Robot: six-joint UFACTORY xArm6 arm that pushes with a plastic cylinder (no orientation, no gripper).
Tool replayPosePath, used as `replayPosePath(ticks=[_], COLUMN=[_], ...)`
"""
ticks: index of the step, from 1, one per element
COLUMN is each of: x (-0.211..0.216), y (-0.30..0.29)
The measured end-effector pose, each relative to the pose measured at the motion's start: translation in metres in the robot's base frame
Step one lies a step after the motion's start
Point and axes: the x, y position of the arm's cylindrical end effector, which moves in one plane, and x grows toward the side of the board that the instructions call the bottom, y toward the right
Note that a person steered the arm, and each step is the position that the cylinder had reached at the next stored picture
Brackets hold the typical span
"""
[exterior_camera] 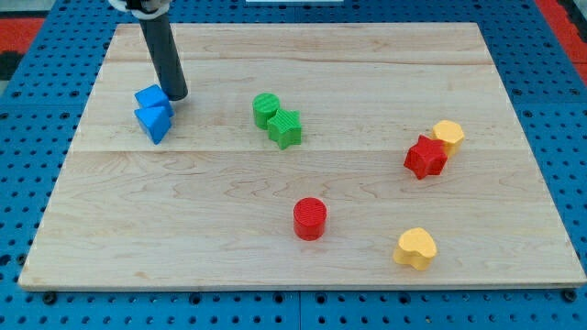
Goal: Move the red star towards the top center side of the board
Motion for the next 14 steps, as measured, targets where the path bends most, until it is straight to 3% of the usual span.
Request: replayPosePath(ticks=[1, 3, 4, 5, 6, 8, 10, 11, 12, 13, 14], x=[-0.016, 0.002, 0.059, 0.142, 0.167, 0.137, 0.044, 0.034, 0.101, 0.107, 0.067], y=[0.088, 0.272, 0.363, 0.394, 0.374, 0.321, 0.317, 0.313, 0.333, 0.287, 0.278])
